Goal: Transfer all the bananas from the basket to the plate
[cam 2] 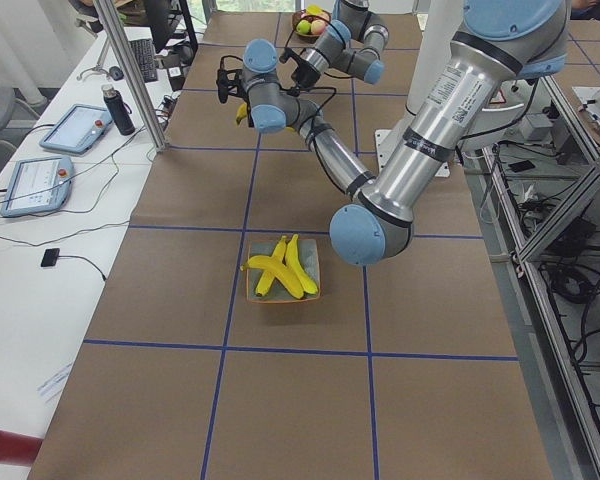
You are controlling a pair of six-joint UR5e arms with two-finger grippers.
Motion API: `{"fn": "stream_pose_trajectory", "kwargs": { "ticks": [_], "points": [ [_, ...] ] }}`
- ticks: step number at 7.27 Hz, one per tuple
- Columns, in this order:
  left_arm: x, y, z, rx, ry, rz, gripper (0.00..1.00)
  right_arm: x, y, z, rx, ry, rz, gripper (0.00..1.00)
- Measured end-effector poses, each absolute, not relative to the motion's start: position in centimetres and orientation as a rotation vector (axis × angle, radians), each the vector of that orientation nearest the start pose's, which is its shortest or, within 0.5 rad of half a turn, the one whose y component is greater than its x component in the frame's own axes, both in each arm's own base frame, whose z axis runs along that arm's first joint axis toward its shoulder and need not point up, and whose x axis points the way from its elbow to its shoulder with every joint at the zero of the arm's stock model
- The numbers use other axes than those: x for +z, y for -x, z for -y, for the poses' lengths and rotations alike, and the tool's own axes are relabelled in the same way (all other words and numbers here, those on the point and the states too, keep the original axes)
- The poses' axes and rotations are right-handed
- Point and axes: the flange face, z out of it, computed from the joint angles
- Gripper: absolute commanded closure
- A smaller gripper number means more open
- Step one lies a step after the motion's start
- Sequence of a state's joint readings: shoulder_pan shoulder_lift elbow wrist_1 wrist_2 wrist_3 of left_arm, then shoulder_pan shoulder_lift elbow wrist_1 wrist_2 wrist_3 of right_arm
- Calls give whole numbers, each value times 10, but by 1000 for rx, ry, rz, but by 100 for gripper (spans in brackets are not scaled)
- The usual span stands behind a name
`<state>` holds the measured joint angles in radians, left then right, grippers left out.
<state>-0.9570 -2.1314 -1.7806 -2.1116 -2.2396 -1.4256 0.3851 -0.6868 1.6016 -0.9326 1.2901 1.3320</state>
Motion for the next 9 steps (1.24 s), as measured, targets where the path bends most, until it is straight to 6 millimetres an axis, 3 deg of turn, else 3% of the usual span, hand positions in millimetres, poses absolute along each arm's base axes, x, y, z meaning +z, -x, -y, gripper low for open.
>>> {"fn": "stream_pose_trajectory", "kwargs": {
  "ticks": [2, 3, 4, 5, 9],
  "points": [
    [173, -294, 537, -235, -179, -1368, 77, 21, 557, 399, 330, -689, 1404, 100],
    [173, -296, 537, -226, -184, -1375, 100, 21, 558, 399, 327, -691, 1401, 84],
    [173, -299, 535, -217, -187, -1380, 100, 21, 558, 399, 328, -692, 1400, 8],
    [173, -300, 534, -212, -189, -1382, 100, 22, 558, 399, 330, -689, 1399, 1],
    [180, -299, 534, -219, -182, -1375, 100, 24, 545, 402, 337, -682, 1406, 0]
  ]
}}
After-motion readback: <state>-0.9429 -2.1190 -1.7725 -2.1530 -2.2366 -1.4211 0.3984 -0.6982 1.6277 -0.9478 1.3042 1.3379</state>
